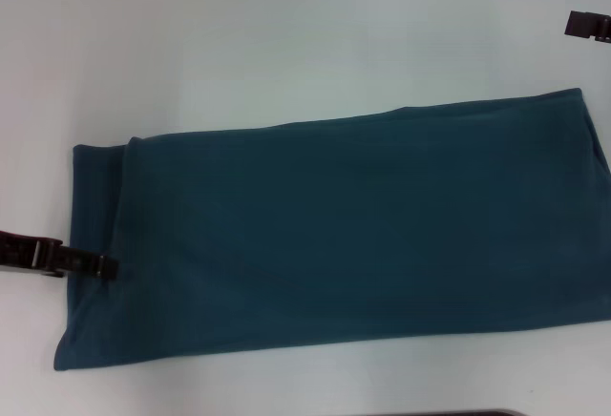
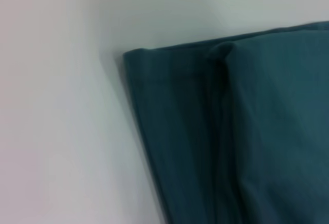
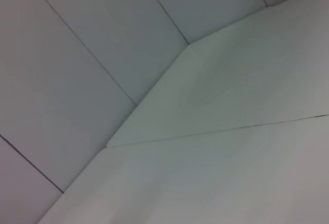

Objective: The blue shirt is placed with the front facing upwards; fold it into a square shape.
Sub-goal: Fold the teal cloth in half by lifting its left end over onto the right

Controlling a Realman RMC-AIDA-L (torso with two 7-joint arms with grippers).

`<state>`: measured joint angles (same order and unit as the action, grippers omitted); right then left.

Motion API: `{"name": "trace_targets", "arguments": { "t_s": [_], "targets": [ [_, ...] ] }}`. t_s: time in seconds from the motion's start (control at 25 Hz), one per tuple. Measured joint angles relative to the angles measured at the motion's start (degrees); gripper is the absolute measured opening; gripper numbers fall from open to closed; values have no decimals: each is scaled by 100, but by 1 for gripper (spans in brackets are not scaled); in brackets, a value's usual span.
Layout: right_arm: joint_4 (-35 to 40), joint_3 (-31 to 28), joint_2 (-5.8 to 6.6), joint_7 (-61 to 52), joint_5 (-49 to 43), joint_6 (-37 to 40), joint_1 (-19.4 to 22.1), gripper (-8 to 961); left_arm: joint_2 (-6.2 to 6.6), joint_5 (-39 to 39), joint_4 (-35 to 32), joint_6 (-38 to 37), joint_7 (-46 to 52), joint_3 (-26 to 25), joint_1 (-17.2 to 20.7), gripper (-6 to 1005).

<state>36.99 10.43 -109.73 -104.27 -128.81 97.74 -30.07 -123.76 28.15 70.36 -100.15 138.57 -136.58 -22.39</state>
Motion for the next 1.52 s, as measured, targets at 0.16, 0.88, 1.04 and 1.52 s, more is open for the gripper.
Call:
{"name": "trace_targets", "arguments": {
  "t_s": [0.16, 0.88, 1.04, 1.52],
  "targets": [
    [1, 2, 10, -2, -2, 3, -8, 719, -6, -37, -16, -15, 13, 36, -16, 903],
    [1, 3, 66, -6, -4, -1, -9, 720, -30, -52, -4, -77, 220, 354, -111, 904],
    [1, 3, 74, -6, -4, -1, -1, 720, -36, -7, -11, -127, 222, 369, -169, 904],
    [1, 3, 75, -6, -3, -1, 2, 720, -6, -28, -39, -190, 232, 377, -231, 903]
  ]
}}
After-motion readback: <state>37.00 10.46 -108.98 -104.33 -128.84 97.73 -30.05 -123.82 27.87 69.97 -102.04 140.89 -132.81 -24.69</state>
